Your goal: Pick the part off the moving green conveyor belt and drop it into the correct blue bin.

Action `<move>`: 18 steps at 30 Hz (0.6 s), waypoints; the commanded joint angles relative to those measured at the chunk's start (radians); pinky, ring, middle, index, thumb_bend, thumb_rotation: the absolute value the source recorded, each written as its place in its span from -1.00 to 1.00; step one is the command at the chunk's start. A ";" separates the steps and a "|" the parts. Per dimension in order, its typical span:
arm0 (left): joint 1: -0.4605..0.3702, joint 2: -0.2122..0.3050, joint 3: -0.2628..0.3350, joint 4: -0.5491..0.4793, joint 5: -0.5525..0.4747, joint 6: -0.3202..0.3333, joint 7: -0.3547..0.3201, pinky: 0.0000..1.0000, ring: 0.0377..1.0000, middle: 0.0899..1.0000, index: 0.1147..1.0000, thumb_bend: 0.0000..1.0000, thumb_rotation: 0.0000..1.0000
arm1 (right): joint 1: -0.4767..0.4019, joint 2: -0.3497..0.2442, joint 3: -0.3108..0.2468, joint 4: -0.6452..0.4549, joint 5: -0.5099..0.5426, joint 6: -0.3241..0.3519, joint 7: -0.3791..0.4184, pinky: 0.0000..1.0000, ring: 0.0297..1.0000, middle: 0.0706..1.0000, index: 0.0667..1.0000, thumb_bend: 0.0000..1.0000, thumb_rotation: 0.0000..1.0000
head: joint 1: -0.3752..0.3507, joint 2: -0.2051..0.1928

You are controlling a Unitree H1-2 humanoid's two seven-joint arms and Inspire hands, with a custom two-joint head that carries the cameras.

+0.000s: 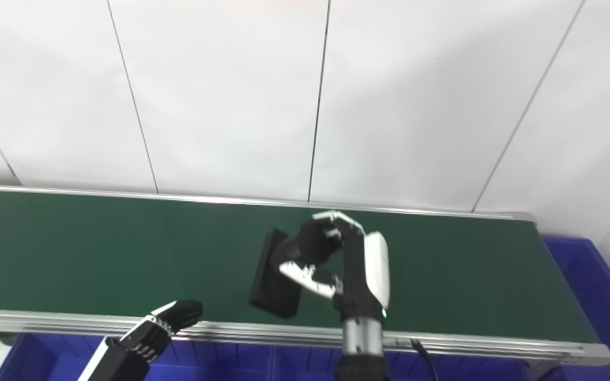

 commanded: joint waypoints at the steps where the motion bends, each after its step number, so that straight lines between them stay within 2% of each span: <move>1: -0.005 0.013 -0.011 -0.045 -0.026 -0.034 0.014 0.79 0.72 0.67 0.63 0.83 -0.27 | 0.006 0.009 0.007 -0.068 -0.010 -0.008 0.017 -0.18 -0.14 0.03 -0.20 -0.01 -1.00 | -0.007 0.017; 2: -0.005 0.017 -0.015 -0.050 -0.033 -0.033 0.016 0.80 0.72 0.68 0.64 0.83 -0.27 | 0.025 0.008 0.006 -0.083 -0.005 -0.010 0.024 -0.18 -0.20 0.04 -0.17 -0.02 -1.00 | -0.008 0.036; 3: -0.005 0.022 -0.017 -0.052 -0.035 -0.032 0.019 0.81 0.72 0.69 0.65 0.82 -0.27 | 0.044 0.007 0.005 -0.097 -0.001 -0.011 0.029 -0.18 -0.17 0.04 -0.18 -0.02 -1.00 | -0.009 0.037; 6: -0.002 0.032 -0.018 -0.054 -0.040 -0.036 0.026 0.77 0.70 0.70 0.66 0.80 -0.21 | 0.113 -0.003 0.004 -0.144 0.000 -0.024 0.041 -0.17 -0.25 0.05 -0.15 -0.02 -1.00 | -0.012 0.058; 7: -0.001 0.037 -0.020 -0.055 -0.045 -0.035 0.026 0.77 0.70 0.70 0.66 0.78 -0.20 | 0.135 -0.010 0.005 -0.156 -0.005 -0.028 0.046 -0.17 -0.23 0.05 -0.16 -0.02 -1.00 | -0.013 0.059; 8: -0.001 0.042 -0.022 -0.059 -0.056 -0.032 0.026 0.77 0.70 0.70 0.66 0.77 -0.20 | 0.159 -0.017 0.007 -0.171 -0.009 -0.029 0.051 -0.17 -0.23 0.05 -0.16 -0.02 -1.00 | -0.013 0.079; 10: -0.001 0.051 -0.022 -0.064 -0.072 -0.027 0.028 0.75 0.69 0.70 0.66 0.76 -0.21 | 0.208 -0.029 0.007 -0.192 -0.009 -0.036 0.055 -0.36 -0.17 0.08 -0.14 -0.03 -1.00 | -0.011 0.086; 12: 0.000 0.060 -0.021 -0.073 -0.082 -0.018 0.033 0.73 0.67 0.69 0.65 0.77 -0.22 | 0.245 -0.034 0.004 -0.210 0.012 -0.029 0.067 -0.41 -0.15 0.09 -0.14 -0.03 -1.00 | -0.013 0.103; 18: -0.003 0.087 -0.016 -0.075 -0.105 -0.021 0.041 0.63 0.62 0.65 0.61 0.76 -0.26 | 0.314 -0.047 -0.009 -0.246 0.014 -0.018 0.094 -0.36 -0.11 0.03 -0.20 -0.02 -1.00 | -0.011 0.126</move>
